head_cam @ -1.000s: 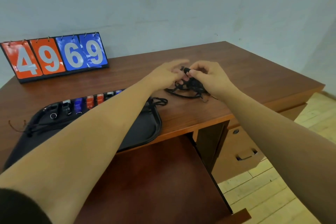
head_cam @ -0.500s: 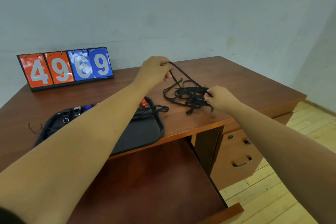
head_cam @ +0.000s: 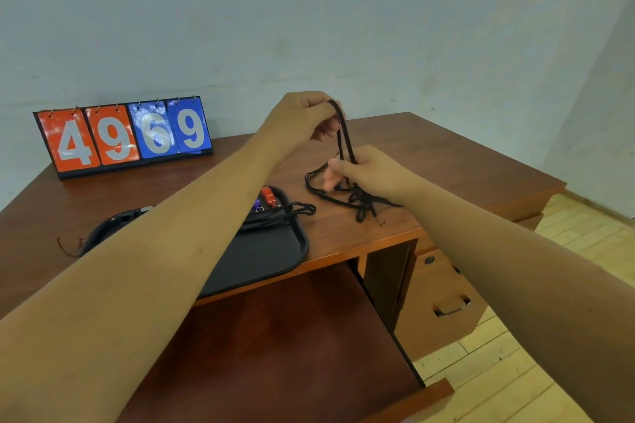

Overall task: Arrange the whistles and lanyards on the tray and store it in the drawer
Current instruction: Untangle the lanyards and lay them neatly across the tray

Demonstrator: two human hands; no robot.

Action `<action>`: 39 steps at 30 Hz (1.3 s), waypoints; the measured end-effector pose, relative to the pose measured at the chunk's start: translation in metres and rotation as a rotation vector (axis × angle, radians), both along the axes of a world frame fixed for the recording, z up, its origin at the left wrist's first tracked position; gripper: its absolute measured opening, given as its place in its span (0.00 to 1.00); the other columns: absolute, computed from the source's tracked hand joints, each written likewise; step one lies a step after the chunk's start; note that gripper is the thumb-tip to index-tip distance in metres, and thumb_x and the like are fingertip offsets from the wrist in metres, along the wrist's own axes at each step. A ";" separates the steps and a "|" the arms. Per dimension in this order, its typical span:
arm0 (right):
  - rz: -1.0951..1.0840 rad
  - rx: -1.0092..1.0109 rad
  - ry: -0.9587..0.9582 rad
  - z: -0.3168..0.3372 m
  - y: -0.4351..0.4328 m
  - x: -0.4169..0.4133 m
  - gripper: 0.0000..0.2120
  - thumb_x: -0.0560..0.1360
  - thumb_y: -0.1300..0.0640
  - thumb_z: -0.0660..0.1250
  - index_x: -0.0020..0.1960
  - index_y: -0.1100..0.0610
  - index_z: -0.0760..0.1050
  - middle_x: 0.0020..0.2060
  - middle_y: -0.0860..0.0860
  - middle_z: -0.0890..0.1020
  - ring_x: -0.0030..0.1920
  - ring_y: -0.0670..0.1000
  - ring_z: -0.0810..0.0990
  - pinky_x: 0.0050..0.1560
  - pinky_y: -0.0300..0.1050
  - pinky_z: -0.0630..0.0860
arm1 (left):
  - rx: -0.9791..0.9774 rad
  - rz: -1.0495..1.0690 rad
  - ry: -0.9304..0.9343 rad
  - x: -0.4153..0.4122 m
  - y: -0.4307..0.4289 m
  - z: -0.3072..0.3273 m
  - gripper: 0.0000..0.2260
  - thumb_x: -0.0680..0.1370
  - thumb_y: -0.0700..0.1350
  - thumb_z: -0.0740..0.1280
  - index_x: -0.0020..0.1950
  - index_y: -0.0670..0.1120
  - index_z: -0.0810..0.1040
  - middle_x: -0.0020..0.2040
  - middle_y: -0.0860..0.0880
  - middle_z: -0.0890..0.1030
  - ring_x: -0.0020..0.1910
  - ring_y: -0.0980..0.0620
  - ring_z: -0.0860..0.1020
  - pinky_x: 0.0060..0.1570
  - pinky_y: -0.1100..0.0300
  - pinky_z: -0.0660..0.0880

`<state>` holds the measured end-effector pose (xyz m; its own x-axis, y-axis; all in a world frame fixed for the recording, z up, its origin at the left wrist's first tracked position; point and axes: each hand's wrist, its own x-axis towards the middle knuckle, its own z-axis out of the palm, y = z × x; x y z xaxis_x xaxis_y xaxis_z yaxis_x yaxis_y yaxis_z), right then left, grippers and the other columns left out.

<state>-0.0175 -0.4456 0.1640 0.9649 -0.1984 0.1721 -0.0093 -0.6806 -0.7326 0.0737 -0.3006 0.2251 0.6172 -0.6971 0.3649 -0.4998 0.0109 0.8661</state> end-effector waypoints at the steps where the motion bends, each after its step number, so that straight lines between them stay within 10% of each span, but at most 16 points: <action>1: -0.008 0.039 0.020 -0.004 -0.001 0.000 0.16 0.84 0.51 0.59 0.52 0.58 0.82 0.39 0.51 0.87 0.47 0.49 0.86 0.57 0.47 0.77 | -0.047 0.058 0.040 0.003 0.000 0.002 0.10 0.80 0.40 0.63 0.45 0.44 0.83 0.36 0.49 0.82 0.37 0.54 0.80 0.39 0.61 0.76; 7: -0.024 0.492 -0.016 -0.009 -0.004 -0.007 0.14 0.85 0.54 0.57 0.50 0.62 0.75 0.28 0.48 0.67 0.26 0.48 0.66 0.30 0.43 0.67 | -0.123 0.303 0.427 0.023 0.005 -0.002 0.06 0.79 0.34 0.63 0.55 0.40 0.76 0.43 0.44 0.83 0.44 0.49 0.82 0.46 0.58 0.80; 13: -0.016 1.111 -0.215 0.029 0.018 0.005 0.14 0.85 0.56 0.56 0.45 0.61 0.73 0.28 0.50 0.65 0.26 0.48 0.64 0.26 0.41 0.63 | 0.127 -0.273 0.429 -0.007 0.008 -0.041 0.16 0.80 0.57 0.64 0.63 0.51 0.78 0.60 0.48 0.82 0.63 0.49 0.78 0.66 0.50 0.71; 17: -0.030 1.281 -0.225 0.035 0.025 0.008 0.15 0.85 0.55 0.55 0.47 0.63 0.73 0.30 0.53 0.71 0.29 0.50 0.70 0.33 0.44 0.70 | 0.152 -0.324 0.422 -0.022 0.003 -0.057 0.18 0.81 0.49 0.65 0.67 0.41 0.74 0.54 0.45 0.82 0.52 0.50 0.82 0.50 0.60 0.79; 23: -0.149 1.283 -0.234 0.021 0.015 0.001 0.15 0.85 0.56 0.54 0.49 0.65 0.74 0.38 0.59 0.79 0.42 0.58 0.81 0.46 0.53 0.81 | 0.204 -0.111 0.263 -0.009 0.022 -0.062 0.10 0.83 0.45 0.62 0.55 0.42 0.80 0.32 0.51 0.77 0.32 0.53 0.77 0.34 0.61 0.71; 30: -0.303 1.238 -0.159 0.007 0.011 -0.002 0.15 0.86 0.56 0.54 0.47 0.62 0.73 0.47 0.63 0.83 0.47 0.60 0.84 0.45 0.53 0.80 | 0.353 -0.041 0.074 -0.003 0.047 -0.054 0.10 0.84 0.45 0.59 0.54 0.41 0.76 0.46 0.45 0.86 0.45 0.51 0.86 0.47 0.56 0.82; 39: -0.395 0.589 0.395 -0.008 0.009 -0.008 0.11 0.81 0.55 0.66 0.56 0.63 0.79 0.39 0.56 0.83 0.43 0.54 0.83 0.48 0.51 0.81 | 0.448 0.121 -0.319 0.008 0.081 -0.039 0.09 0.82 0.50 0.62 0.49 0.51 0.81 0.39 0.53 0.81 0.33 0.62 0.77 0.38 0.70 0.74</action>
<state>-0.0258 -0.4370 0.1564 0.7723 -0.4890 -0.4055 -0.5012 -0.0769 -0.8619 0.0813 -0.2193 0.1864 0.6100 -0.7581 0.2307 -0.7123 -0.3970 0.5788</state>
